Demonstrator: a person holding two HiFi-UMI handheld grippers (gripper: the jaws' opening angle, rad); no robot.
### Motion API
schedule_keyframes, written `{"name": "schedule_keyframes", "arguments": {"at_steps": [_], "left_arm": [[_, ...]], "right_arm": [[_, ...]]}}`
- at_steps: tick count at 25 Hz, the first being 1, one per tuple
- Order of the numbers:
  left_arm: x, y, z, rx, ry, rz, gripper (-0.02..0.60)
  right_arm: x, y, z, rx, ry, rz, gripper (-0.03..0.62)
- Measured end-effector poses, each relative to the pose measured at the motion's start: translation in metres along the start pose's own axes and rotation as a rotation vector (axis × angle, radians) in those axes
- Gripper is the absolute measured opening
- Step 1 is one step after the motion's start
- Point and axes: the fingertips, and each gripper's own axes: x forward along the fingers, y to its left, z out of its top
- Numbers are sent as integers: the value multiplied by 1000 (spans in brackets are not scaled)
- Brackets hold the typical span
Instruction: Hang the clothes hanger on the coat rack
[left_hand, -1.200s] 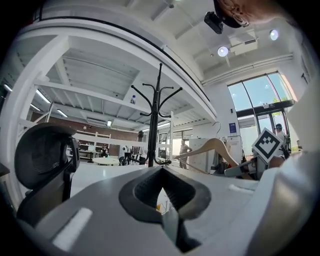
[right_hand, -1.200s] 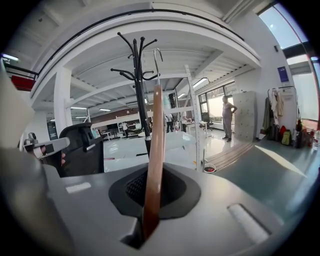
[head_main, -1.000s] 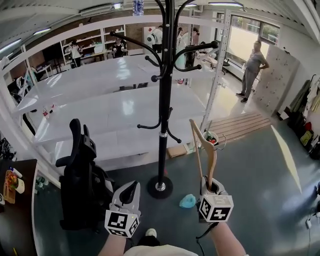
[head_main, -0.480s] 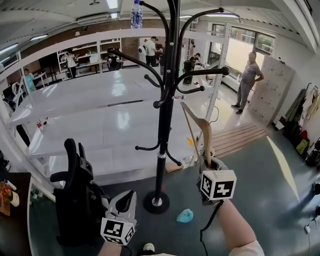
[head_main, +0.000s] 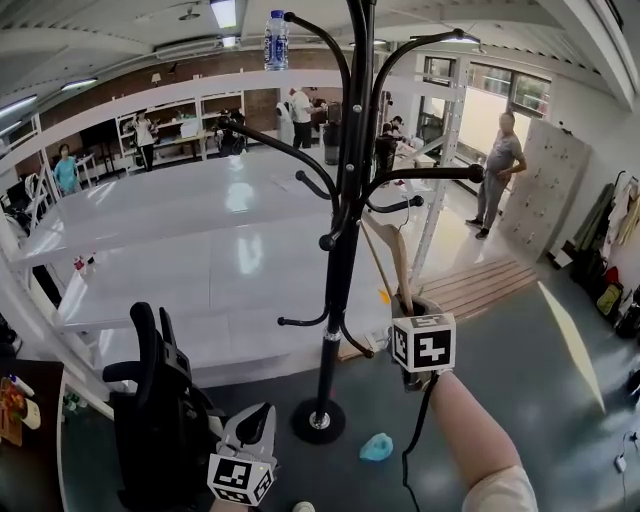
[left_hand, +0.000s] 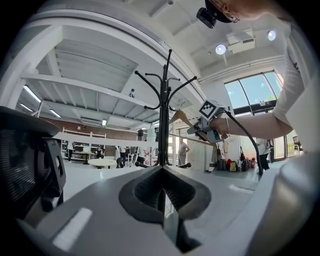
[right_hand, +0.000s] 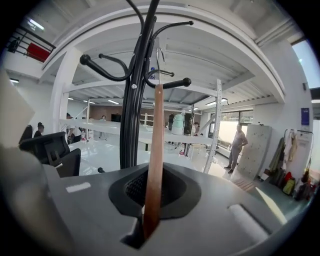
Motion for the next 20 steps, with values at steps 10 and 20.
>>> {"name": "schedule_keyframes", "arguments": {"at_steps": [10,20], "left_arm": [[-7,19,-7,-33,15,20,0],[-13,31,-15,-61,38,55,0]], "right_arm": [[41,21,-4,-14,55,53,27],[60,21,-15,66,86,58,28]]}}
